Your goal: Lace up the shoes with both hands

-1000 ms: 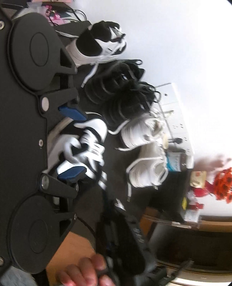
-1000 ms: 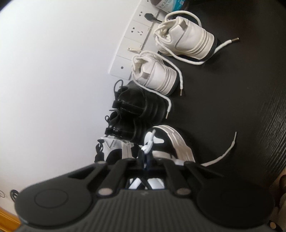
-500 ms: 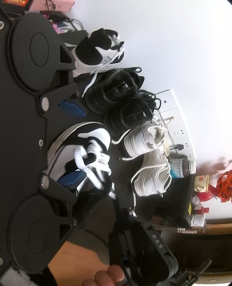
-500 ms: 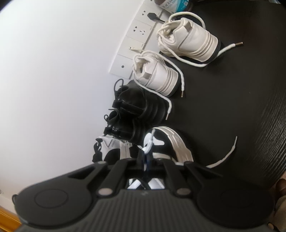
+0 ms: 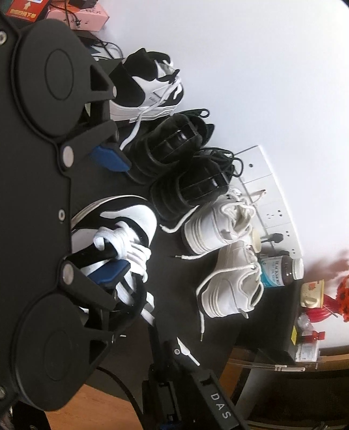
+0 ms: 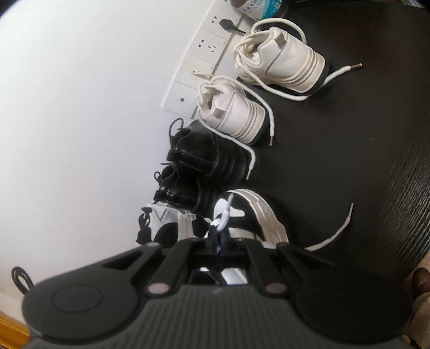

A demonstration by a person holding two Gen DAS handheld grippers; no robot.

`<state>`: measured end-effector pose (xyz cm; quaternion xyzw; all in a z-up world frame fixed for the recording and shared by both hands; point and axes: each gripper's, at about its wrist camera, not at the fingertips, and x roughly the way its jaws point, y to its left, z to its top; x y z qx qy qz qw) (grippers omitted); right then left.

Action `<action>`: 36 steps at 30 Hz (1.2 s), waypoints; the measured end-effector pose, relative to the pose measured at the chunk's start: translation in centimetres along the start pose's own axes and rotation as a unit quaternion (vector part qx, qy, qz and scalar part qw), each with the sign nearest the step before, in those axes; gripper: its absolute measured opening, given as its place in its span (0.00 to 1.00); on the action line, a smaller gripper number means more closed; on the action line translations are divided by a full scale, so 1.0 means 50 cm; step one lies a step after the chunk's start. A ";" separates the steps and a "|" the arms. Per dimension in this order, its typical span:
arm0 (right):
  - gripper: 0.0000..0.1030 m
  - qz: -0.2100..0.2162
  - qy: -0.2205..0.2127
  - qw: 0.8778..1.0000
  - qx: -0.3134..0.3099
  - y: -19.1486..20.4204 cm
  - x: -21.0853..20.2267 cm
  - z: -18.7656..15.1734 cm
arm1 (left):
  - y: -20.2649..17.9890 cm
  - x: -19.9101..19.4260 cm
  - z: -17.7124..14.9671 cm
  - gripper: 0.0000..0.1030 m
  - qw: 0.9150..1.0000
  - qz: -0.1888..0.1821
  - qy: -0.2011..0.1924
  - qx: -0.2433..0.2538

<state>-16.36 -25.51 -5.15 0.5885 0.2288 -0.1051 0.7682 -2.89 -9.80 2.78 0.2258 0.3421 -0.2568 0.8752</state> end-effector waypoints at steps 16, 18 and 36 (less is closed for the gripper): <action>0.03 -0.004 -0.002 1.000 0.000 0.000 0.000 -0.002 | 0.054 0.046 0.024 0.79 0.960 -0.160 0.202 -0.112; 0.03 -0.004 -0.002 1.000 -0.002 0.001 0.001 -0.003 | 0.052 0.054 0.020 0.81 0.952 -0.172 0.222 -0.122; 0.03 -0.004 -0.003 1.000 -0.001 0.001 0.001 -0.003 | 0.062 0.097 0.001 0.94 0.936 -0.161 0.278 -0.144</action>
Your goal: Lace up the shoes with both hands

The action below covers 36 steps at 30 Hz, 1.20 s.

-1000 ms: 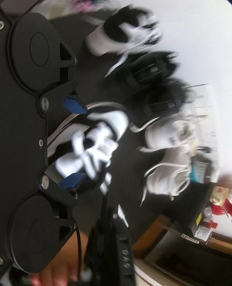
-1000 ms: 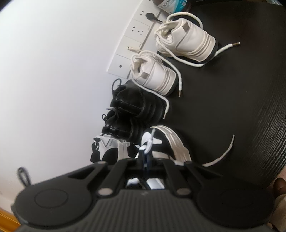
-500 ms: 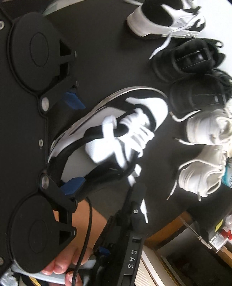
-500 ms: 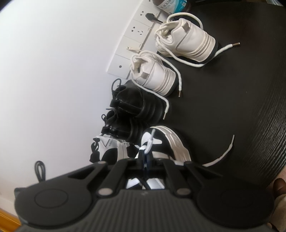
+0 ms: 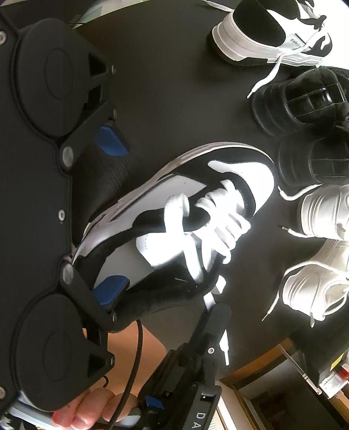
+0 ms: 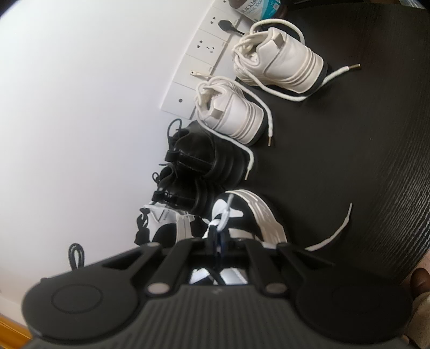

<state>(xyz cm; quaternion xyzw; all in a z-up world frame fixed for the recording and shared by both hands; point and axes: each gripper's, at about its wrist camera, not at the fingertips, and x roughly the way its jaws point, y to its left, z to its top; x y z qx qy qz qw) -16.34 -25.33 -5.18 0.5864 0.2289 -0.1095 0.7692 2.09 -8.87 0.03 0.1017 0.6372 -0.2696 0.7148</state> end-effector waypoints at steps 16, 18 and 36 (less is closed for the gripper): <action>0.03 0.015 -0.016 1.000 -0.013 0.007 -0.014 0.001 | -0.007 -0.004 -0.005 0.94 0.999 0.027 -0.020 0.012; 0.03 0.017 -0.024 0.999 -0.018 0.009 -0.019 0.002 | -0.010 -0.011 -0.009 0.94 0.998 0.048 -0.039 0.020; 0.02 0.029 -0.057 0.997 -0.036 0.016 -0.047 0.000 | -0.030 -0.060 -0.040 0.94 0.964 0.151 -0.212 0.053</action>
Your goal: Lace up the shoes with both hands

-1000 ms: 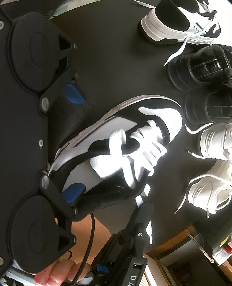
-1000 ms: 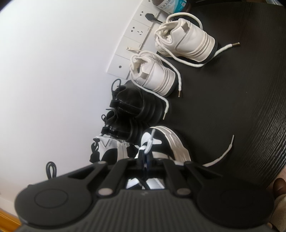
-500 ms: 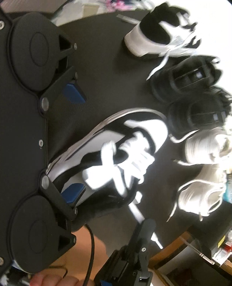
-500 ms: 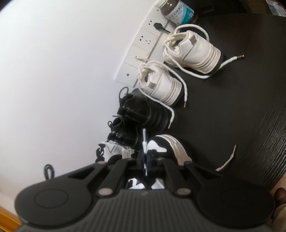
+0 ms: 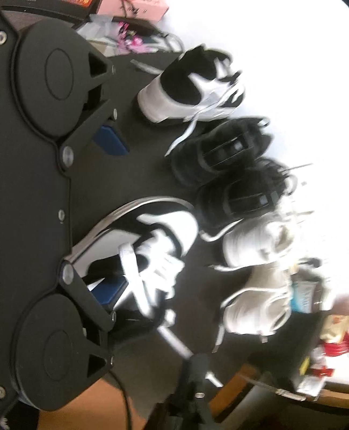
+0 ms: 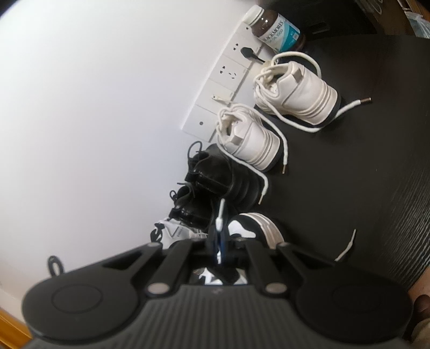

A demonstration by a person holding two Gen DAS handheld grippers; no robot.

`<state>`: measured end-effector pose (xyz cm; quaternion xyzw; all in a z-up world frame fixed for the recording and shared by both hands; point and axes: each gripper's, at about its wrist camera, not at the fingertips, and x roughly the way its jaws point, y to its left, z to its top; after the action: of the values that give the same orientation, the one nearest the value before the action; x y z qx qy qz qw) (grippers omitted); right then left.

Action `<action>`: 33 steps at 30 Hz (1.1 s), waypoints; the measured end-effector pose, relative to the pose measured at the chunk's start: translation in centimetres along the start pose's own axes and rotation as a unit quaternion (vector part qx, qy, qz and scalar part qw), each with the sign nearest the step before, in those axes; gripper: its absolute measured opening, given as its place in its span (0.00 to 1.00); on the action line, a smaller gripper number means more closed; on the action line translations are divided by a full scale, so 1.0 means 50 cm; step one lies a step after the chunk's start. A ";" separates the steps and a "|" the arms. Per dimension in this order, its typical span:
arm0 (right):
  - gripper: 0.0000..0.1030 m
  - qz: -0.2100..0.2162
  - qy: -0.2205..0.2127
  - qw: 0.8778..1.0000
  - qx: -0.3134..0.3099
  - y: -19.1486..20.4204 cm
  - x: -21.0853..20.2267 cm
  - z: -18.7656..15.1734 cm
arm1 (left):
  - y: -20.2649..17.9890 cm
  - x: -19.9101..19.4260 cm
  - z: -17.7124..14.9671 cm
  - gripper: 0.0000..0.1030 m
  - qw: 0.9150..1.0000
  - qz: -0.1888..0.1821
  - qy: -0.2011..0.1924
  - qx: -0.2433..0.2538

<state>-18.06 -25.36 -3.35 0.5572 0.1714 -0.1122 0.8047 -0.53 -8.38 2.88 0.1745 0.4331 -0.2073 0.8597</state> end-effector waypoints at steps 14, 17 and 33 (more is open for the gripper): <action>0.02 -0.015 -0.032 0.999 -0.003 -0.001 -0.029 0.004 | 0.000 -0.009 0.014 0.94 0.999 0.012 -0.045 -0.028; 0.02 -0.024 -0.038 0.999 0.003 -0.010 -0.039 0.007 | 0.007 -0.022 0.014 0.94 0.997 0.022 -0.064 -0.036; 0.02 -0.028 -0.024 0.999 0.009 -0.020 -0.045 0.006 | -0.026 -0.009 -0.008 0.95 1.000 0.005 -0.016 0.014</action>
<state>-20.42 -26.03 -3.22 0.5563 0.1668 -0.1494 0.8002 -1.68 -9.20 2.88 0.1857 0.4150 -0.2120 0.8651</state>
